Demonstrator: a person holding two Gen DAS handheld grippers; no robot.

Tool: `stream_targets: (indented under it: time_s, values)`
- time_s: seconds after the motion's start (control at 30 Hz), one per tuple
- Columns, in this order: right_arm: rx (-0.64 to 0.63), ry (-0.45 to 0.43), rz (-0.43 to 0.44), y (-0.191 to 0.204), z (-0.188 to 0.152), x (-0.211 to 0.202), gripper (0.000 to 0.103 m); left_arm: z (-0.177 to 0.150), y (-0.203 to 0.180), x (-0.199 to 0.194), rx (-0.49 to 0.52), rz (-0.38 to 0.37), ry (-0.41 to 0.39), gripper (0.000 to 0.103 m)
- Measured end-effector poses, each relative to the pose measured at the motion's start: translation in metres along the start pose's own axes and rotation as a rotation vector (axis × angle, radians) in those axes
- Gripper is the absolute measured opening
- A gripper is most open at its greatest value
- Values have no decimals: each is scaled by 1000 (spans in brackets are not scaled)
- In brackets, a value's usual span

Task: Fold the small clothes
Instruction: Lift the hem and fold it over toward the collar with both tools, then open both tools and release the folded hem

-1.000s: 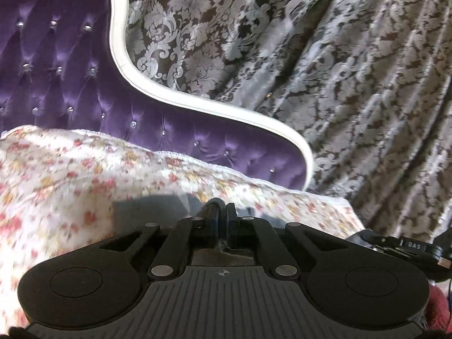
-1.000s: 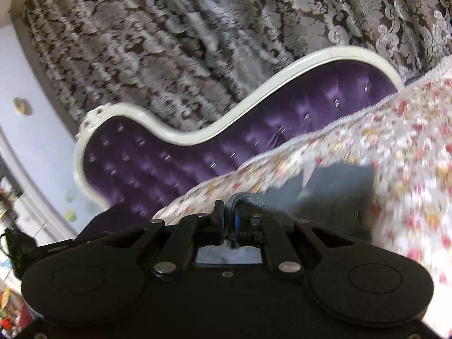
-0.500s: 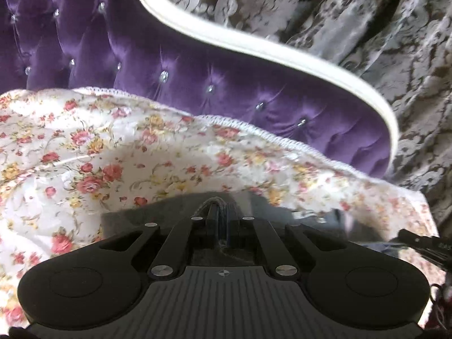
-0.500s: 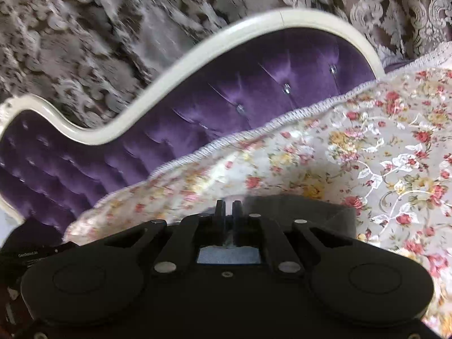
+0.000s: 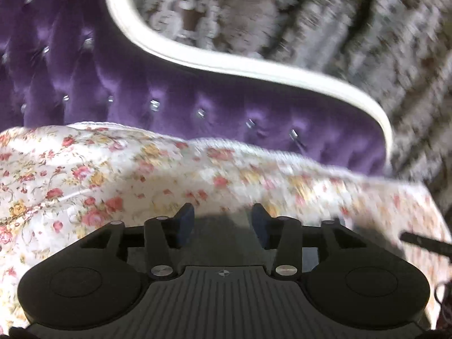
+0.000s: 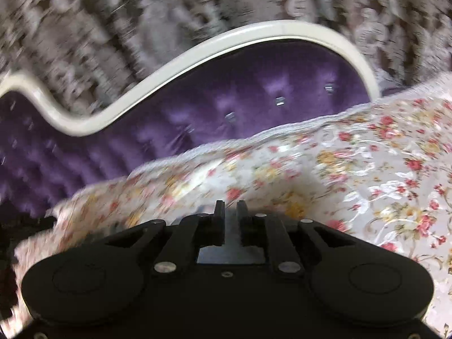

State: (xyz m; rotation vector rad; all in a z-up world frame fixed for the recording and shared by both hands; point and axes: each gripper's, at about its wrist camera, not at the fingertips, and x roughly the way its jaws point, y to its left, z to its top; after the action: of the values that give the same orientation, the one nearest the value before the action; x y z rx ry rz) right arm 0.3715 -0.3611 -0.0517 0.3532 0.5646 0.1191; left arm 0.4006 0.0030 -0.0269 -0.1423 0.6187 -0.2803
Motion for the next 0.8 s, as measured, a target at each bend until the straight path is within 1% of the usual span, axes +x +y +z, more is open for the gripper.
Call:
stream_targets:
  time_s: [0.13,0.17,0.2,0.27,0.33,0.37,0.4,0.43,0.5,0.53,0.6,0.67,0.73,0.8]
  values:
    - [-141,51,37,39,-20,2,21,-28,-26,-1,138,-1,37,50]
    - [-177,60,45,49,-25,3,27,-36,-31,0,178,7,43,51]
    - [-217,70,55,59,-31,5,42,-43,-34,2,216,17,48,51]
    - [-317,85,65,81,-44,8,52,-54,-38,9,270,47,67,51]
    - [-421,107,69,99,-57,13,51,-62,-34,18,275,78,89,51]
    - [-458,120,69,104,-62,17,51,-64,-31,22,273,91,98,53]
    - [-474,130,63,106,-65,21,51,-66,-27,24,273,98,99,58]
    - [-479,143,43,104,-68,27,51,-68,-24,26,277,104,88,61]
    - [-455,162,-27,93,-68,40,52,-69,-23,25,278,106,91,64]
    - [-418,150,-49,82,-66,43,54,-68,-22,25,266,103,94,64]
    - [-330,138,-80,64,-59,46,54,-65,-23,25,258,103,105,63]
    - [-294,132,-122,56,-54,46,54,-62,-27,21,256,107,111,62]
    - [-283,127,-120,56,-53,42,54,-58,-33,12,235,89,103,62]
    - [-270,98,-94,60,-54,29,59,-56,-44,4,228,51,85,62]
